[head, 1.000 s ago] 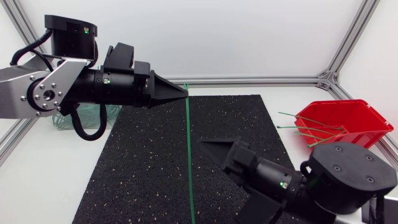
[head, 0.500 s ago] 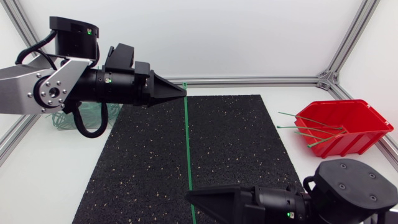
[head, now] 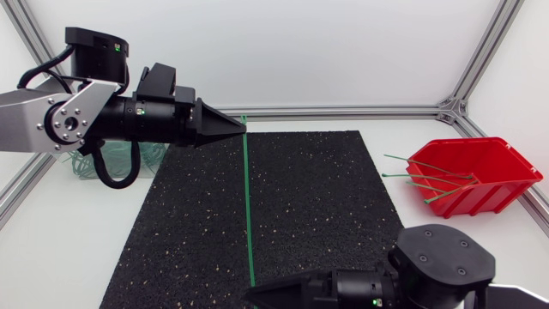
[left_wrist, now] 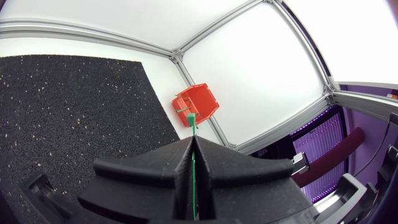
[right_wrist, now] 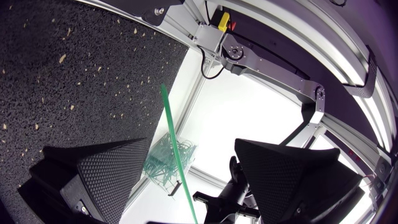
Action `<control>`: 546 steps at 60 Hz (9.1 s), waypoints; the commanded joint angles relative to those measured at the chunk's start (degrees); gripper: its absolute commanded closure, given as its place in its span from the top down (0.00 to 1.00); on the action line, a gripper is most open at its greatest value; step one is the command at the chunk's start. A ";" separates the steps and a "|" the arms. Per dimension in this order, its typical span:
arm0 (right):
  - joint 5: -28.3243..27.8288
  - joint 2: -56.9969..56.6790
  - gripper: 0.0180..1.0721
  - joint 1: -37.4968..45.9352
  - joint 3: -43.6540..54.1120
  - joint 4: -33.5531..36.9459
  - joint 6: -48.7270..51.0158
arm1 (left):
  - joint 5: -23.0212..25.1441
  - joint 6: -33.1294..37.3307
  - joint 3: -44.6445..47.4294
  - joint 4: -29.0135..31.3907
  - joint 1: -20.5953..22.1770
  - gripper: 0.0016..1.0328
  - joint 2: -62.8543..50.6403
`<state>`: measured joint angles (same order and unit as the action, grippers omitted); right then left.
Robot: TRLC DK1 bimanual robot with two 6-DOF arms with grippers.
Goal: Take a green cable tie from the red box, thread the tail through the head to close it, then place it in the transparent bin on the left.
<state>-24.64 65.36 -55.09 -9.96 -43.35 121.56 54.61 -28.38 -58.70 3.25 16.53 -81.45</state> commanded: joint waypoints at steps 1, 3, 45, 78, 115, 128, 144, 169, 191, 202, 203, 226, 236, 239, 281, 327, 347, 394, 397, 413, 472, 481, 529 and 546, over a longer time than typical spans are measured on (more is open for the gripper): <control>-0.93 4.07 0.96 -0.28 0.29 -2.70 1.23 | 1.38 2.81 -2.21 1.50 -1.15 0.03 -2.05; -1.28 5.48 0.96 -0.28 0.20 -4.11 1.23 | 1.99 3.24 -2.48 1.85 -1.42 0.03 -2.31; -2.08 18.22 0.72 0.51 -4.99 -12.28 1.58 | 9.81 4.83 -4.06 -0.35 -4.85 0.03 -7.67; 0.83 18.84 0.34 -0.19 -3.58 -12.72 1.58 | 9.55 4.30 -3.79 -0.26 -3.88 0.03 -7.23; 3.11 18.48 0.18 -1.25 -2.26 -12.55 1.58 | 9.11 4.21 -3.62 -0.17 -3.26 0.03 -6.70; 3.55 18.75 0.16 -1.25 -2.79 -12.46 1.67 | 8.94 4.21 -3.53 -0.17 -2.91 0.03 -6.62; 3.64 18.84 0.16 -1.51 -3.40 -12.37 1.58 | 8.94 4.21 -3.62 -0.08 -2.91 0.03 -6.62; 3.46 19.45 0.12 -1.86 -4.81 -12.19 1.67 | 9.02 4.21 -3.35 -0.17 -2.91 0.03 -6.62; 6.80 21.91 0.05 -2.13 -5.95 -12.02 -1.24 | 9.02 4.65 -2.48 -0.87 -3.18 0.03 -6.44; 13.13 21.38 0.05 -3.88 -7.53 -10.96 -17.85 | 9.02 4.83 -1.33 -1.14 -3.70 0.03 -5.47; 13.57 21.38 0.05 -4.06 -7.62 -10.96 -19.34 | 8.94 4.83 -1.16 -1.22 -3.79 0.03 -5.30; 21.30 20.33 0.05 -4.68 -9.91 -10.35 -58.28 | 9.02 4.56 -0.10 -1.14 -3.88 0.03 -3.89; 21.66 14.53 0.05 -4.32 -13.42 -0.77 -74.10 | 9.02 4.30 0.16 -1.05 -3.70 0.03 -3.45; 21.48 13.47 0.05 -4.32 -14.30 1.43 -77.44 | 9.02 4.30 0.34 -1.05 -3.70 0.03 -3.28; 10.67 -0.68 0.05 -4.76 -32.06 43.79 -113.30 | 7.79 3.60 3.94 -2.02 -0.98 0.03 2.26; 7.33 -6.65 0.05 -5.20 -51.39 69.11 -142.74 | 0.85 0.26 11.85 -3.25 5.44 0.03 15.88; 4.08 -4.89 0.05 -4.85 -61.76 77.98 -150.47 | -4.34 -4.93 15.89 -8.17 8.69 0.03 22.39; -8.05 -1.03 0.05 -0.19 -69.76 86.60 -175.26 | -15.32 -11.35 22.13 -16.17 16.42 0.03 32.67; -9.02 -0.41 0.05 -0.10 -70.20 86.60 -176.14 | -15.32 -11.61 22.75 -16.87 16.51 0.03 33.73; -12.01 2.05 0.05 1.74 -72.05 87.47 -179.83 | -15.32 -13.45 23.89 -19.77 17.65 0.03 35.83; -20.53 1.96 0.05 7.01 -71.87 87.47 -185.81 | -16.03 -19.96 22.93 -22.23 20.82 0.03 38.38; -22.20 1.87 0.05 8.07 -71.43 89.50 -188.88 | -16.47 -19.96 23.01 -22.23 21.52 0.03 38.82; -26.68 4.69 0.05 11.50 -71.26 91.96 -195.47 | -17.08 -19.61 22.84 -23.64 20.99 0.03 36.36; -26.95 4.86 0.05 12.64 -71.17 91.69 -195.56 | -18.40 -18.03 23.36 -23.64 21.87 0.03 36.98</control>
<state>-51.18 69.67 -43.11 -81.65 48.01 -72.03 36.73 -46.50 -35.92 -19.20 37.98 -44.66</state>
